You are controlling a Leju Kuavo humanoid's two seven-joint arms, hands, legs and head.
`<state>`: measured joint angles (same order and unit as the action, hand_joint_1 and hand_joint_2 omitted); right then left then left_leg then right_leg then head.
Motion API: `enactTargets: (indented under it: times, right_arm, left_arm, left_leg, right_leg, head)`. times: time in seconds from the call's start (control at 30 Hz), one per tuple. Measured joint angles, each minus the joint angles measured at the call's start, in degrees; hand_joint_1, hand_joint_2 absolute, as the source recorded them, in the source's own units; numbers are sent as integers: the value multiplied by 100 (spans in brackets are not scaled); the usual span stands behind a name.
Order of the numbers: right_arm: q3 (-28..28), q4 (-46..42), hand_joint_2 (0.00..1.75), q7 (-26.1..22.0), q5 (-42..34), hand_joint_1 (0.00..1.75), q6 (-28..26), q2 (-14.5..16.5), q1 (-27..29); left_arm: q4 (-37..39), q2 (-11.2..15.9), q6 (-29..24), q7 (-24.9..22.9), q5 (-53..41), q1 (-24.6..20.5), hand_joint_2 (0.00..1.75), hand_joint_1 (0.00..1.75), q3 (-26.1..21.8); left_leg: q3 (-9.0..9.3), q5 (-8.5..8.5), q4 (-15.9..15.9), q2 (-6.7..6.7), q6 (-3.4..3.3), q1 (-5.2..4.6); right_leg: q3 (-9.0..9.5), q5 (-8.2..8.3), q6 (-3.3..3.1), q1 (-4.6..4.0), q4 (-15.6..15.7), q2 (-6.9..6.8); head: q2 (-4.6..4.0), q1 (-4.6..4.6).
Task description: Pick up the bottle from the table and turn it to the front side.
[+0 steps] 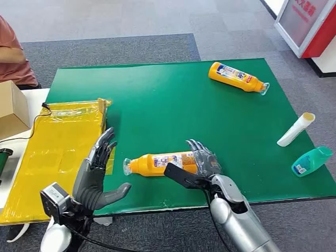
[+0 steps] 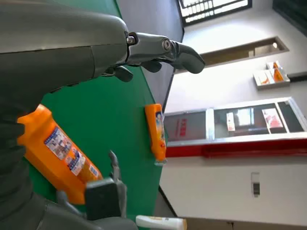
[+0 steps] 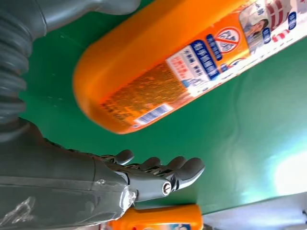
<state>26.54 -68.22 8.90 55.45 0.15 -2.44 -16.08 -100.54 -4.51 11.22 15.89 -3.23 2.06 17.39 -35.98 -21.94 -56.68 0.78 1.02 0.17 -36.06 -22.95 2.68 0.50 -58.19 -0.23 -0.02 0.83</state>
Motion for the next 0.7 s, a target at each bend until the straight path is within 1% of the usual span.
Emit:
enactTargets:
  times: [0.37, 0.7]
  right_arm:
    - [456, 954, 175, 68, 121, 0, 105, 277, -712]
    - [700, 1721, 175, 248, 308, 0, 126, 373, -1051]
  left_arm:
    - [412, 16, 52, -156, 48, -610, 175, 0, 436]
    - [625, 25, 39, -199, 50, -838, 175, 0, 543]
  left_leg:
    - [-1, 1, 0, 0, 0, 0]
    - [-1, 1, 0, 0, -1, 0]
  right_leg:
    - [-1, -1, 0, 0, -1, 0]
    - [0, -1, 0, 0, -1, 0]
  head:
    - [0, 0]
    - [0, 0]
